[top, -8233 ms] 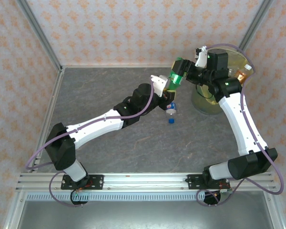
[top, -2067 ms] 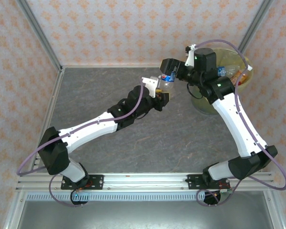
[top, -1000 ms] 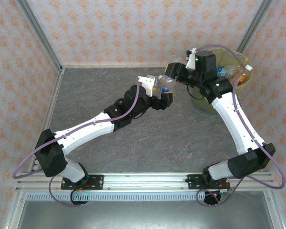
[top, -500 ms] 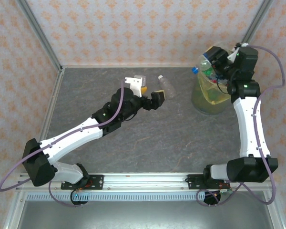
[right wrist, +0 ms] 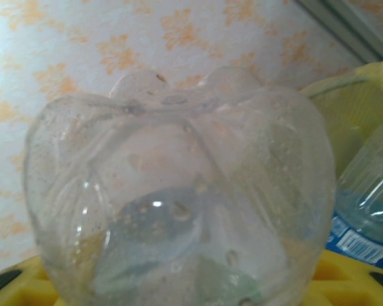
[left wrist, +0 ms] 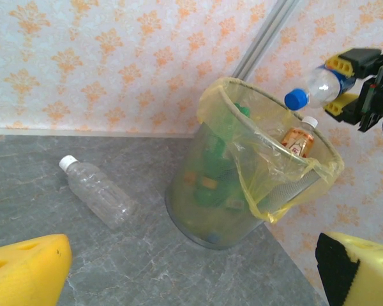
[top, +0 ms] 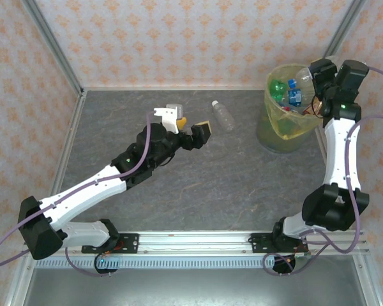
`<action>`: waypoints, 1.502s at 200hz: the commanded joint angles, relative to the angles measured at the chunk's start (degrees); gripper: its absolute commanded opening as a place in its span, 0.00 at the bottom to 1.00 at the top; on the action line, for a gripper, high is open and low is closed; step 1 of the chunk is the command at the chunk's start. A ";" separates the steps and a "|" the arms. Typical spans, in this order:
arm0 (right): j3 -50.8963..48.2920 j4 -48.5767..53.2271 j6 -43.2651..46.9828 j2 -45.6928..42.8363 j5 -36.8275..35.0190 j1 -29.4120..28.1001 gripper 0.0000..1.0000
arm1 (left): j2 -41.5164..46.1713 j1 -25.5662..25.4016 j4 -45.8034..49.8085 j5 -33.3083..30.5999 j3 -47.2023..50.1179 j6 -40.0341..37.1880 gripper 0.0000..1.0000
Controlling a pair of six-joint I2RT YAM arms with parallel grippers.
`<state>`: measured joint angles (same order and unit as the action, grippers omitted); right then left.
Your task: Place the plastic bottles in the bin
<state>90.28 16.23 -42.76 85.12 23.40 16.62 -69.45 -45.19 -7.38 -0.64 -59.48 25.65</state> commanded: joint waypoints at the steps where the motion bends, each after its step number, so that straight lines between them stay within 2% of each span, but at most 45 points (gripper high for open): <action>1: 2.51 -3.04 -0.50 1.76 -2.42 0.43 0.52 | 1.13 0.67 -1.32 -1.86 0.71 0.46 0.99; 27: 8.11 0.71 1.49 7.18 -1.90 0.34 0.52 | 0.90 1.12 -1.07 -2.41 0.52 0.39 0.99; 65: 19.31 10.57 5.68 15.63 2.93 0.46 0.53 | 1.04 2.30 -1.35 -2.84 1.56 1.34 0.99; 137: 17.81 14.01 9.32 15.22 5.76 0.44 0.56 | 0.44 3.96 -2.56 -1.95 2.02 1.83 0.99; 150: 18.91 15.44 10.30 15.66 5.36 0.48 0.64 | 0.08 4.11 -2.14 -1.66 1.71 1.86 0.99; 155: 19.59 16.24 10.57 15.98 5.18 0.43 0.80 | 0.02 4.19 -1.93 -1.58 1.64 1.73 0.99; 156: 19.76 16.40 10.67 16.05 5.17 0.47 0.90 | -0.03 4.21 -1.94 -1.56 1.60 1.75 0.99; 157: 19.89 16.56 10.77 16.09 5.17 0.47 0.95 | 0.00 4.22 -1.94 -1.56 1.63 1.76 0.99; 160: 20.29 17.01 10.90 16.27 5.10 0.48 1.00 | -0.01 4.23 -1.91 -1.47 1.59 1.69 0.99; 246: 23.72 18.97 12.20 13.86 3.54 0.09 1.00 | -0.58 5.07 -1.59 -1.19 2.11 2.48 0.99; 300: 26.50 21.22 14.53 11.65 2.31 -2.99 1.00 | -5.90 6.86 -0.85 -2.04 -0.24 3.61 0.99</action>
<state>114.26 36.29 -30.39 100.97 26.94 15.57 -72.64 -39.70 -7.60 -1.96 -57.98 27.62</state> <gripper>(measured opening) 0.995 0.992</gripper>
